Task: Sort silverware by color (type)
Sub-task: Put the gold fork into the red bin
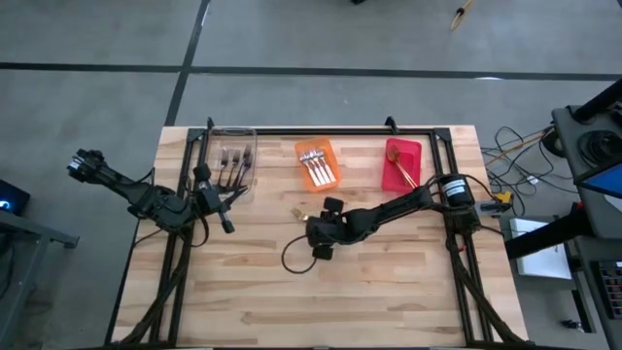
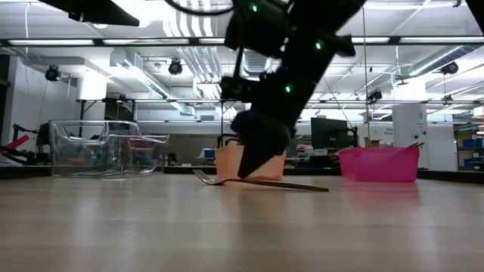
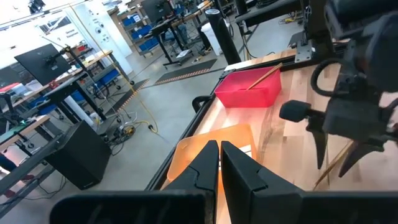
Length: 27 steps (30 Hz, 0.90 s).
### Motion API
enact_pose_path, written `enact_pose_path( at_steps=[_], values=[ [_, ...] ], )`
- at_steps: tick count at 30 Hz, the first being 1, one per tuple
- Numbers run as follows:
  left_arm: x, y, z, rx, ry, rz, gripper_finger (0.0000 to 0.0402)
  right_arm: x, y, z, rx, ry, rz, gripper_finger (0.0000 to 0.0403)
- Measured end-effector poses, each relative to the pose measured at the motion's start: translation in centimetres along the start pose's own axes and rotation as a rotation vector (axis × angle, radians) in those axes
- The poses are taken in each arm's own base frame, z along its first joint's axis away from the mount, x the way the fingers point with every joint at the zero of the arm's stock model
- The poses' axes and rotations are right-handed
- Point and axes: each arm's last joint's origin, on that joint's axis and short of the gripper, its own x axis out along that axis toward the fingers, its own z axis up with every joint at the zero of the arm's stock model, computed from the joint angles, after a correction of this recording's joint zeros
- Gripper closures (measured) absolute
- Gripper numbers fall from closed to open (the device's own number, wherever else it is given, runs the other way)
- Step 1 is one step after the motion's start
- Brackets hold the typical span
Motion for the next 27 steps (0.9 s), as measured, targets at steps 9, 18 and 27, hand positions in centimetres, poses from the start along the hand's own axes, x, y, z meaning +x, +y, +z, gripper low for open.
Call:
enact_pose_path(
  at_steps=[9, 18, 27],
  values=[
    [0.0, 0.0, 0.0, 0.000, 0.000, 0.000, 0.0401, 1.6, -0.4, -2.4, 0.151, -0.013, 0.012, 0.0275],
    [0.0, 0.0, 0.0, 0.000, 0.000, 0.000, 0.0401, 2.5, -0.5, -4.1, 0.240, -0.011, 0.108, 0.0347],
    [0.0, 0.0, 0.0, 0.000, -0.001, 0.000, 0.0401, 1.8, -0.6, -3.4, 0.224, -0.007, 0.140, 0.0386]
  ],
)
